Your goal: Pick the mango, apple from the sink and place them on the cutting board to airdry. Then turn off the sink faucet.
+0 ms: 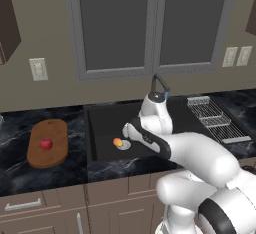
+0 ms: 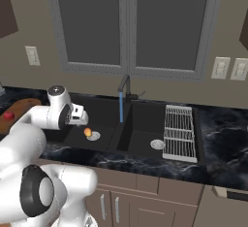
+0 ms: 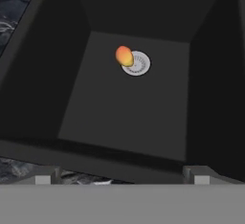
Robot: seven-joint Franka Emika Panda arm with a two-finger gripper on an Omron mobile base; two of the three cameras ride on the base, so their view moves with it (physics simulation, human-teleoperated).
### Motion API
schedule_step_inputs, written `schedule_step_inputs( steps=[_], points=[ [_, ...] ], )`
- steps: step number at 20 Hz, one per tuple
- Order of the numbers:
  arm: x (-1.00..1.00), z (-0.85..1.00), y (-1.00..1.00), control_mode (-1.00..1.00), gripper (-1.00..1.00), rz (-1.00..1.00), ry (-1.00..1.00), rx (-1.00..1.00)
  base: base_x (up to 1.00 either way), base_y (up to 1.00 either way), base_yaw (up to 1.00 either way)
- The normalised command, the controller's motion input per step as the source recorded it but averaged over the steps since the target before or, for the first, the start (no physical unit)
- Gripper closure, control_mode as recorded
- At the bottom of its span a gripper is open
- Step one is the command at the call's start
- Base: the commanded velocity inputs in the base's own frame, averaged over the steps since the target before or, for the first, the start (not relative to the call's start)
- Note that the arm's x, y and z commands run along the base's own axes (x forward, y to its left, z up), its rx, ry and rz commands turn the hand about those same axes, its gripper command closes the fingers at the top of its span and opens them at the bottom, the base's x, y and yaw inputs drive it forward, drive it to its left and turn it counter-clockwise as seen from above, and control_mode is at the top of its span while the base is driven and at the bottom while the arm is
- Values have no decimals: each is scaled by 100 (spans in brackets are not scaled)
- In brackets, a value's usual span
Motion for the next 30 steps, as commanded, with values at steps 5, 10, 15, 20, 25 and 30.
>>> schedule_step_inputs(
  steps=[5,10,15,20,25,30],
  points=[
    [15,-20,16,-100,-100,0,0,0,0,0,0],
    [20,-18,10,-100,-100,0,1,0,0,0,0],
    [19,-14,1,-100,-100,0,1,0,0,0,0],
    [21,-13,0,-100,-100,0,1,0,0,0,0],
    [24,-16,3,-100,-100,0,2,0,0,0,0],
    [25,-17,3,-100,-100,0,2,0,0,0,0]
  ],
)
